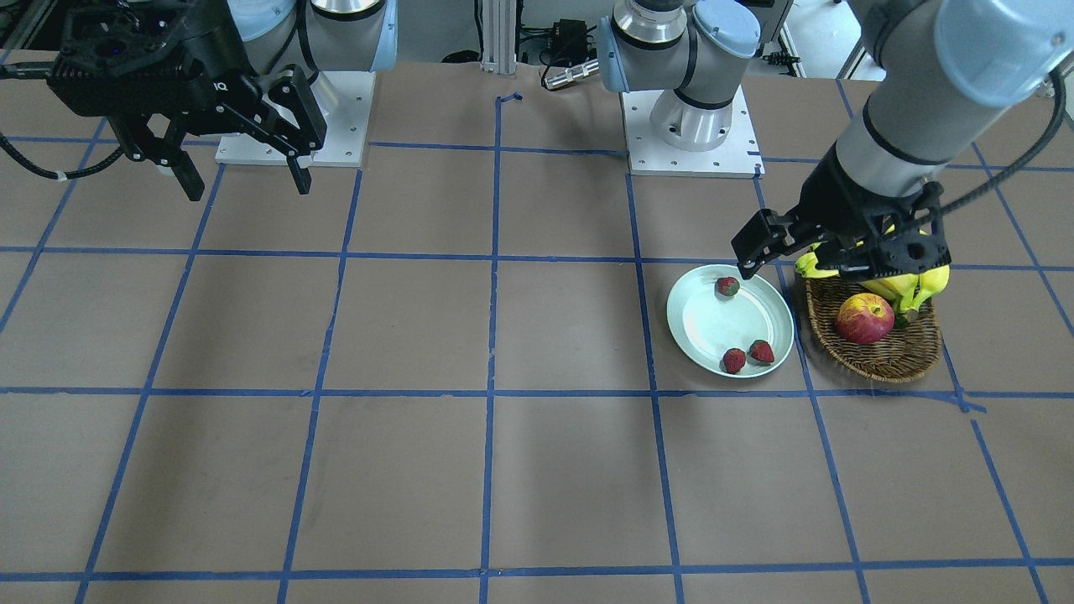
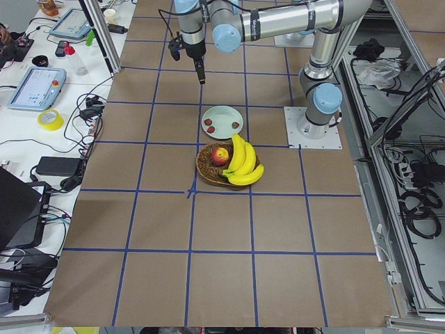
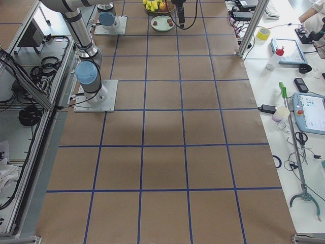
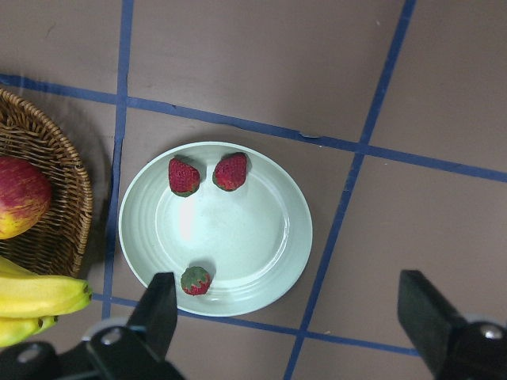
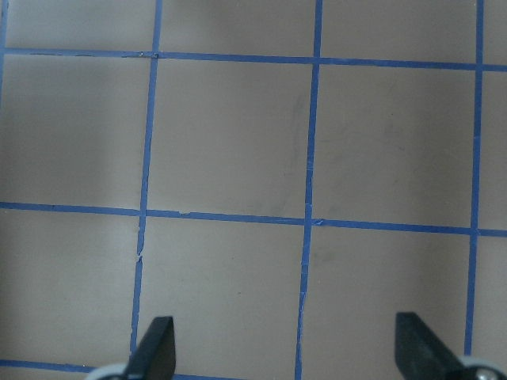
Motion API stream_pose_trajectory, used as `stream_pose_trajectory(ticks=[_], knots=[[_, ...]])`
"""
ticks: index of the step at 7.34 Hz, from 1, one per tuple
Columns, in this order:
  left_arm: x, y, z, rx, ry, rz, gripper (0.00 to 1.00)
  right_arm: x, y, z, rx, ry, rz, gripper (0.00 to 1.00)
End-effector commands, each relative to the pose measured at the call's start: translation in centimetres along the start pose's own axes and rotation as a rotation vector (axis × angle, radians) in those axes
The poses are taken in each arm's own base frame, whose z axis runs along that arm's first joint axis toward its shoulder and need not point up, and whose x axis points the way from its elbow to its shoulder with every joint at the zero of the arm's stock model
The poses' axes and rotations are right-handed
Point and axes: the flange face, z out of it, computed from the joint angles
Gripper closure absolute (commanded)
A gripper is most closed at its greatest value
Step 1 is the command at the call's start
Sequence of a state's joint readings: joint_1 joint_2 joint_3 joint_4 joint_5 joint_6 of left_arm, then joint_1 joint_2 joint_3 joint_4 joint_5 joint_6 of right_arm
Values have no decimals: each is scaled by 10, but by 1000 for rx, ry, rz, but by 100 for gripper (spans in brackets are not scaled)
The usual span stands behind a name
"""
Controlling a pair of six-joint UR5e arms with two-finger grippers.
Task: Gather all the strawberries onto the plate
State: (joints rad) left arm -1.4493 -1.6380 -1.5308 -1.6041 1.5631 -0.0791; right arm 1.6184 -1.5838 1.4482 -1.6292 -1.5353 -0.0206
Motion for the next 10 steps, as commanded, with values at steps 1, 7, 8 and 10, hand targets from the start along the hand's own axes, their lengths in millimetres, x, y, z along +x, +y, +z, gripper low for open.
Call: stream_pose_trajectory(ticks=[1, 7, 8, 10], knots=[[35, 33, -34, 56, 6, 83, 0, 9, 2, 13, -46, 83, -88, 0], [51, 48, -34, 63, 9, 169, 0, 11, 6, 21, -76, 73, -75, 0], [51, 48, -33, 62, 9, 169, 0, 12, 6, 17, -68, 72, -32, 0], [51, 48, -34, 63, 11, 169, 0, 11, 6, 16, -64, 73, 36, 1]])
